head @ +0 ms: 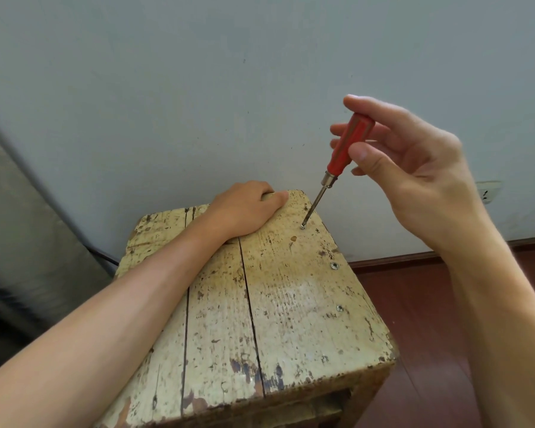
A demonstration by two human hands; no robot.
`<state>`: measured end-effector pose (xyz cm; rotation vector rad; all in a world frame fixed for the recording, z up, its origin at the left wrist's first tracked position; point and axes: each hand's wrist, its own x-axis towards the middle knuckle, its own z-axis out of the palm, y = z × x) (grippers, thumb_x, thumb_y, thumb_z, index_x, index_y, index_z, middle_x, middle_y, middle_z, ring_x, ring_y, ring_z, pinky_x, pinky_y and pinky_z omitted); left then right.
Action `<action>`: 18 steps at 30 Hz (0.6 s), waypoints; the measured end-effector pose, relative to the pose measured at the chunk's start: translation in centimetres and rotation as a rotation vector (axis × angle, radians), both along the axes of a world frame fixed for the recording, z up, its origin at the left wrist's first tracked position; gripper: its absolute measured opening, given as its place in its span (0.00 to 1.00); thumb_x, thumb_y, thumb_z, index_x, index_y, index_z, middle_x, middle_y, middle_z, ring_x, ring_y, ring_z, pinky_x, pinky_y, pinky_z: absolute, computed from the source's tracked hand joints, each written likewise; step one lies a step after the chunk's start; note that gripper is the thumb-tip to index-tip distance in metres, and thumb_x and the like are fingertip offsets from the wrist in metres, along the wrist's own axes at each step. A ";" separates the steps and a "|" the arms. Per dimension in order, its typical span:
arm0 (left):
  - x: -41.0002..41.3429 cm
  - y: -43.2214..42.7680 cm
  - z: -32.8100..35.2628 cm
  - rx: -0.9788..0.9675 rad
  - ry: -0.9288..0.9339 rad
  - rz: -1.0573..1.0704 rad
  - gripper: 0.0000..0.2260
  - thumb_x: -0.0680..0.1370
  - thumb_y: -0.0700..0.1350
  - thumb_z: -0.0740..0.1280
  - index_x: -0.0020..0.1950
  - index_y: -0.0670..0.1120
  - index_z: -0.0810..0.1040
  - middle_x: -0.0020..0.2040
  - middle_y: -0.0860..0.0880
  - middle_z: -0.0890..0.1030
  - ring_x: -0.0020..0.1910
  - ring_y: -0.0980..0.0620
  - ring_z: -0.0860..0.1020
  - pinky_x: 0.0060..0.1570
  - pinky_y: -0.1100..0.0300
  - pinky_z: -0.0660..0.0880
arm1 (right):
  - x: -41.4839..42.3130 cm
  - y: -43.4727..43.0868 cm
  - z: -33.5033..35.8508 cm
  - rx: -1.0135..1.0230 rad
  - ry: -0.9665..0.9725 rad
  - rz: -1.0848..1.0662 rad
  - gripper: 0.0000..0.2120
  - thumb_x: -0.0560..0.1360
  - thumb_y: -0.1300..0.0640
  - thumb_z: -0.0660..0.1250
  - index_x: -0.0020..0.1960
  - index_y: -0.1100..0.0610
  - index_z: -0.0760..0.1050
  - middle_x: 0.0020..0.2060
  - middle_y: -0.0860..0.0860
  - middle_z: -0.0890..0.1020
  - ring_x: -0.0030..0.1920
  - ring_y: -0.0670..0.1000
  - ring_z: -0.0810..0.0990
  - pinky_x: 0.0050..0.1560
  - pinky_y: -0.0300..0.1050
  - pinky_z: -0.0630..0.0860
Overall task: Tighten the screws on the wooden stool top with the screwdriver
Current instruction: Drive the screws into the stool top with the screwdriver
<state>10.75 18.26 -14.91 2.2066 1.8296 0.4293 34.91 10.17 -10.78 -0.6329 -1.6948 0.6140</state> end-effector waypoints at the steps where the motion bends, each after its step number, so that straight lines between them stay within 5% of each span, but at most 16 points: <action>1: 0.0 0.0 0.0 0.000 -0.002 -0.001 0.22 0.82 0.66 0.55 0.56 0.53 0.80 0.51 0.55 0.82 0.52 0.50 0.79 0.59 0.47 0.76 | 0.0 0.0 0.0 -0.004 0.002 -0.001 0.20 0.85 0.68 0.66 0.74 0.54 0.74 0.60 0.57 0.86 0.63 0.48 0.87 0.56 0.39 0.80; 6: 0.0 0.0 -0.1 0.007 -0.003 0.002 0.21 0.82 0.66 0.55 0.55 0.54 0.80 0.51 0.55 0.82 0.52 0.50 0.79 0.59 0.47 0.76 | -0.5 -0.1 0.0 0.002 0.054 -0.024 0.17 0.83 0.69 0.69 0.69 0.56 0.77 0.52 0.56 0.87 0.53 0.50 0.89 0.53 0.37 0.80; 10: 0.0 0.0 -0.1 0.009 0.003 0.001 0.22 0.82 0.66 0.55 0.56 0.53 0.80 0.51 0.55 0.81 0.51 0.51 0.79 0.58 0.47 0.76 | -1.5 -0.2 0.1 0.035 0.045 -0.127 0.16 0.81 0.64 0.74 0.65 0.52 0.77 0.45 0.49 0.85 0.47 0.50 0.90 0.51 0.49 0.85; 15: 0.0 -0.1 -0.1 0.008 -0.007 0.002 0.21 0.82 0.66 0.56 0.55 0.53 0.80 0.50 0.55 0.81 0.51 0.50 0.79 0.57 0.48 0.76 | -2.3 -0.2 0.1 0.047 0.028 -0.244 0.15 0.80 0.57 0.77 0.62 0.47 0.77 0.42 0.43 0.84 0.44 0.45 0.88 0.45 0.38 0.79; 18: 0.0 -0.1 0.0 0.006 -0.007 0.002 0.21 0.83 0.66 0.55 0.56 0.53 0.80 0.51 0.55 0.82 0.52 0.50 0.79 0.57 0.48 0.76 | -2.1 -0.3 0.1 0.060 0.027 -0.245 0.15 0.80 0.58 0.76 0.63 0.47 0.78 0.42 0.38 0.85 0.45 0.44 0.88 0.44 0.41 0.81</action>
